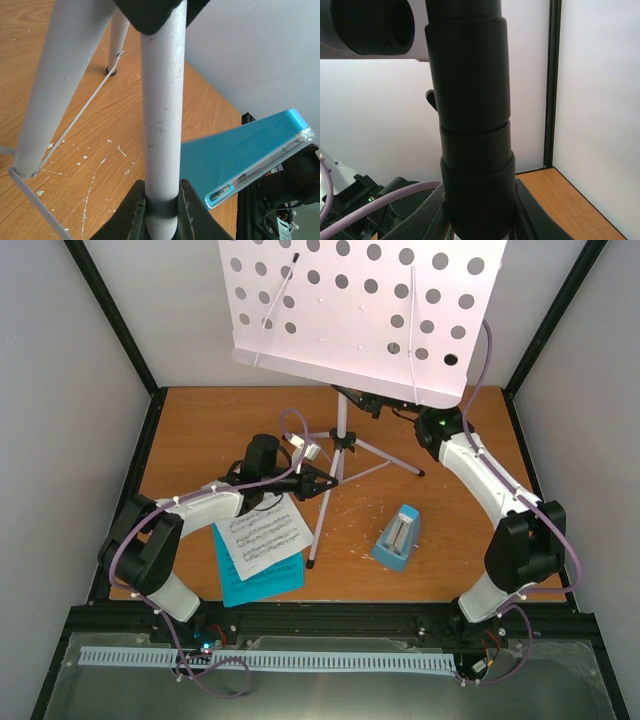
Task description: Pack up the instrument practice props
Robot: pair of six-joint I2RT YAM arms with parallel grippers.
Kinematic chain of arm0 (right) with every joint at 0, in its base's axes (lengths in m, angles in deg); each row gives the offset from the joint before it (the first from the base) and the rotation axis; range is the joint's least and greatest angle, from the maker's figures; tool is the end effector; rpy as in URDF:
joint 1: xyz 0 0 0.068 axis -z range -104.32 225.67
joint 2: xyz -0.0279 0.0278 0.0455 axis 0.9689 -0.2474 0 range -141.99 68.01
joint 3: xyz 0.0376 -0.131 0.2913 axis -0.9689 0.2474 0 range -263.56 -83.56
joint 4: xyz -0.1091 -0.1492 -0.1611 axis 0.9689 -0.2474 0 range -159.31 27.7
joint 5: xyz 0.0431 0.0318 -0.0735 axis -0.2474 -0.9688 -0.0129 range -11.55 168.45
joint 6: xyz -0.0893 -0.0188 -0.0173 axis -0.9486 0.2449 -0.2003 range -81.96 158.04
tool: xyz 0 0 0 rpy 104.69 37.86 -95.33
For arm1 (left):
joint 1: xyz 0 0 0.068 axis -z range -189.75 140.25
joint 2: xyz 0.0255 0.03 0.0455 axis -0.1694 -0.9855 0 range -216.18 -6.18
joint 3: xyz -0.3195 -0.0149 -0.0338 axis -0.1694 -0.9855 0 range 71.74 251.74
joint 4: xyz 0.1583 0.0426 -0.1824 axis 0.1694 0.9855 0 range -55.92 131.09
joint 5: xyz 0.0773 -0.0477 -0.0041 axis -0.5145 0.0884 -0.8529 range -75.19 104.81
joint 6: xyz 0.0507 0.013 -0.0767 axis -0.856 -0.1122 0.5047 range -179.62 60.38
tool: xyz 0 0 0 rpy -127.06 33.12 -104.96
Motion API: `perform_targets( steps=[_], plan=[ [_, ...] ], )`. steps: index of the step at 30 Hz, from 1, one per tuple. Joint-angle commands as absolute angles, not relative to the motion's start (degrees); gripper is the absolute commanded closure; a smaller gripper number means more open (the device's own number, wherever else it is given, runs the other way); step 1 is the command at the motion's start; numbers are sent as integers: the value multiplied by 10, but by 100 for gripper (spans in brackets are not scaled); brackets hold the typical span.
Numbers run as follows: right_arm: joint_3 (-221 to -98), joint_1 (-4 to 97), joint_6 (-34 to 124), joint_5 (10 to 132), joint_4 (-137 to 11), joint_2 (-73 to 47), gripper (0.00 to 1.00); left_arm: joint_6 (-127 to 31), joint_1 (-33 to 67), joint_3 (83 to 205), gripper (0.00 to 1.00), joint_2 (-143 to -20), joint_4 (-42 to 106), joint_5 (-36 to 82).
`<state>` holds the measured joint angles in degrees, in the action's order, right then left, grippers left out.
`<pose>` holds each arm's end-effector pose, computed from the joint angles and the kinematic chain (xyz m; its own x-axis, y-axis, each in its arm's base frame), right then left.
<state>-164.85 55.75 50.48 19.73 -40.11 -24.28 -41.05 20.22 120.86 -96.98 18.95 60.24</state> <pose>0.3354 0.1975 0.4657 -0.0297 0.1083 -0.9937 -0.9818 0.1834 0.0494 0.2761 -0.2280 0.2618 -0.6544 0.1194 -0.7467 0.7324 0.3455 -0.5867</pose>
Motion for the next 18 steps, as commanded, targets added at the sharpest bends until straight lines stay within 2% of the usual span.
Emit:
perform_targets(
  steps=[1,18],
  plan=[
    [-1651,553,506,196,-428,-213,97,-427,204,1228,100,-962,160,571],
    [-1626,485,405,216,-588,-106,97,-457,226,1214,100,-834,-19,507]
  ],
)
